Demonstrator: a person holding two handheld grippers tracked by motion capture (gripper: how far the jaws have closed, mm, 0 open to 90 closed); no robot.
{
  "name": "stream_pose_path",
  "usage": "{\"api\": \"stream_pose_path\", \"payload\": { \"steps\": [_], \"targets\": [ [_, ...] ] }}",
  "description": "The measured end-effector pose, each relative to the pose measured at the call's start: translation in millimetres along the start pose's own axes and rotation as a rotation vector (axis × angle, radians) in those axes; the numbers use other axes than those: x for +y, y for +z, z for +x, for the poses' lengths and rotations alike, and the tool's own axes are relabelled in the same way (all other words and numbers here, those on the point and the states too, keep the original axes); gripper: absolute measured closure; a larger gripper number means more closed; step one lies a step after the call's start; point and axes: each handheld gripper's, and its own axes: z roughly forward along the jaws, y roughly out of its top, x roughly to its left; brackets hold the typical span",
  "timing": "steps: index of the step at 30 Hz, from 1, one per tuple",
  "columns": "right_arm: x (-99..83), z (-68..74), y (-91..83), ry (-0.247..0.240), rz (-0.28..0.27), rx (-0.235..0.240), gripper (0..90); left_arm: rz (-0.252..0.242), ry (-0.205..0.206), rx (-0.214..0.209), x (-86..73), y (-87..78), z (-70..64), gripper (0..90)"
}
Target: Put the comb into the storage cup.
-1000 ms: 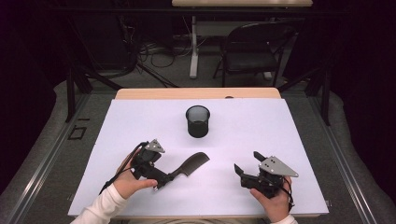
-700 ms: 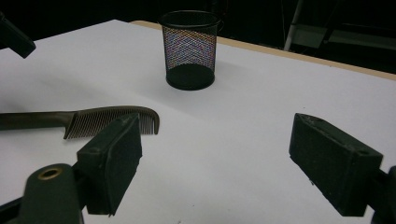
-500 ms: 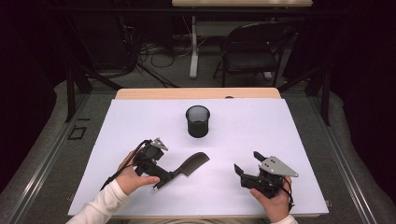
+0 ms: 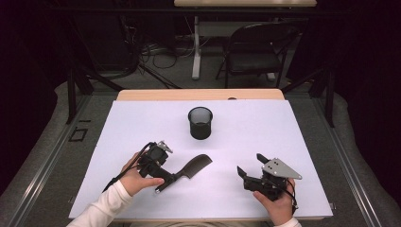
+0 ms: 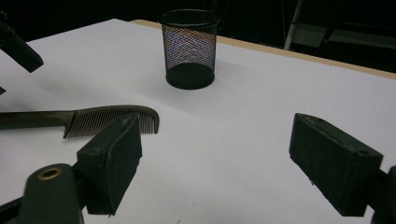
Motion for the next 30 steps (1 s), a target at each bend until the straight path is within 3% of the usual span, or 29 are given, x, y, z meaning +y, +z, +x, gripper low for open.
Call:
{"api": "stream_pose_path", "payload": {
  "steps": [5, 14, 22, 30],
  "targets": [
    [0.0, -0.1, 0.0, 0.002, 0.001, -0.001, 16.7, 0.020, 0.005, 0.015, 1.7, 1.0, -2.0, 18.9],
    [-0.1, -0.1, 0.2, 0.002, 0.001, 0.001, 16.8, 0.052, 0.025, 0.040, 5.2, 3.3, -5.0, 28.0],
    [-0.4, -0.2, 0.7, 0.003, 0.000, 0.002, 16.8, 0.079, 0.021, 0.013, 8.4, 8.3, -5.4, 35.3],
    [-0.5, -0.1, 0.9, 0.001, 0.001, 0.005, 16.9, 0.109, 0.027, 0.013, 10.7, 14.6, -6.5, 40.7]
  ]
}}
